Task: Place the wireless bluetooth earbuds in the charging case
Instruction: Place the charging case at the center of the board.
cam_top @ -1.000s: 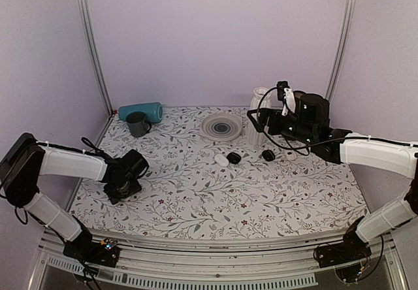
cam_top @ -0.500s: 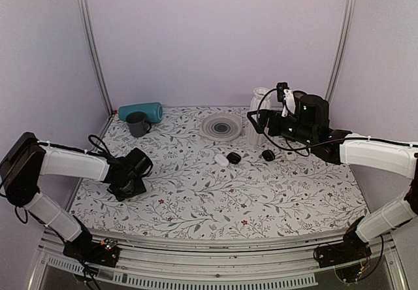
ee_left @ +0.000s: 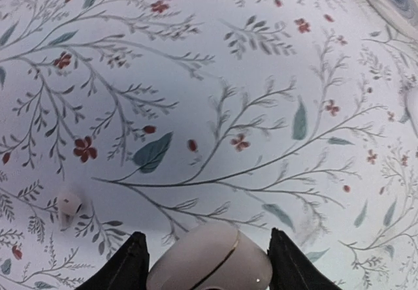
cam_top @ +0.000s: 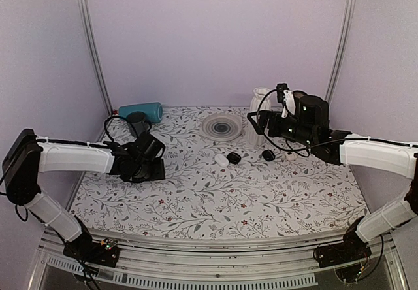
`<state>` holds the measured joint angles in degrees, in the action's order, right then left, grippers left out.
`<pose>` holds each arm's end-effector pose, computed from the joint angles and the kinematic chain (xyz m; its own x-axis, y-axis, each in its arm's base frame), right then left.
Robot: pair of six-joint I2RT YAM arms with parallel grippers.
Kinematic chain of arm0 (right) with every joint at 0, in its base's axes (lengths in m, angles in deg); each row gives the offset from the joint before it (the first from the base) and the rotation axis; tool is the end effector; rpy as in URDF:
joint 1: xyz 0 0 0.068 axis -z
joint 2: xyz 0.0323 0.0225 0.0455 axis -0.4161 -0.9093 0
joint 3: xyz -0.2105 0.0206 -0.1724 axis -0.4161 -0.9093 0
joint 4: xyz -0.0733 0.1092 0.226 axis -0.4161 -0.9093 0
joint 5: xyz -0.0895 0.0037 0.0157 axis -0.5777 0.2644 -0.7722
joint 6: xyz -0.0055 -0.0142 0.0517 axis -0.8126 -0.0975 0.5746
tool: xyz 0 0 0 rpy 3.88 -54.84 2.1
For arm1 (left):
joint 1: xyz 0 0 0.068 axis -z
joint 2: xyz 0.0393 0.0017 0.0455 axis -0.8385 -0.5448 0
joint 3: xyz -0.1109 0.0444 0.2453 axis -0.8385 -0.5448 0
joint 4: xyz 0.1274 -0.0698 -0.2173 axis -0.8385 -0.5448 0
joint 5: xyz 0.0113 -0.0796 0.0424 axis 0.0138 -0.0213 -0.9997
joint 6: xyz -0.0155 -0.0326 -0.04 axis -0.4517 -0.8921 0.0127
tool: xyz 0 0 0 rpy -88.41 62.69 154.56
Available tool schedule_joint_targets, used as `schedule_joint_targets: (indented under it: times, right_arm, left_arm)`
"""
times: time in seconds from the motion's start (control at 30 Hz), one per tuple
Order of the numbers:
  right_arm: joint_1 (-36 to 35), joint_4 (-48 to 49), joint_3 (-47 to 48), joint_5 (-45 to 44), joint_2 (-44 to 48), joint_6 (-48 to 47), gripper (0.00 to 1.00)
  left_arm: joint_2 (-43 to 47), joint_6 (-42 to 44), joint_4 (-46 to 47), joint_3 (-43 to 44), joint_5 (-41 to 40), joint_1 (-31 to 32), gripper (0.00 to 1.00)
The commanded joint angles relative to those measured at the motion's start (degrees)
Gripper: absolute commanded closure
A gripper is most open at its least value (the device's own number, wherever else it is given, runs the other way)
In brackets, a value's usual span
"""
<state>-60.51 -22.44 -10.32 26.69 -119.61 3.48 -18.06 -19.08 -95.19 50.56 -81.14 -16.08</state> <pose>0.2598 0.1892 0.2911 -0.3640 0.1605 -0.9175 -0.5123 0.7881 0.3412 0.2196 -0.1732 0.1686 -0.7998 -0.2181 -0.5593 -0.1674 0.9757 -0.1411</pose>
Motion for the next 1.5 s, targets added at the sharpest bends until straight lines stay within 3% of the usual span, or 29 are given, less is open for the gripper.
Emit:
schedule_joint_targets:
  times: [0.0, 0.33, 0.63, 1.1, 1.3, 1.47]
  right_arm:
    - [0.15, 0.01, -1.02, -0.12, 1.03, -0.01, 0.01]
    - [0.15, -1.69, -3.77, 0.18, 2.28, 1.6, 0.01]
    - [0.14, -1.59, -5.36, 3.27, 0.86, 0.91, 0.01]
    - [0.13, -2.43, -4.07, 5.91, -2.37, -0.26, 0.01]
    - [0.15, -3.43, -3.92, 7.53, -3.21, -1.23, 0.01]
    - [0.15, -4.15, -3.43, 10.08, -4.26, -2.39, 0.01]
  left_arm:
    - [-3.63, 13.7, 6.76, 5.73, 4.19, 2.49, 0.51]
    - [-16.23, 33.24, 11.69, 15.19, 17.57, 7.87, 0.51]
    - [-20.57, 40.86, 12.41, 17.52, 23.63, 10.62, 0.46]
    - [-20.52, 43.0, 12.83, 17.05, 25.71, 11.48, 0.31]
    - [-18.21, 41.91, 14.64, 15.82, 25.2, 11.48, 0.19]
    - [-13.86, 38.5, 17.38, 13.52, 24.53, 10.52, 0.18]
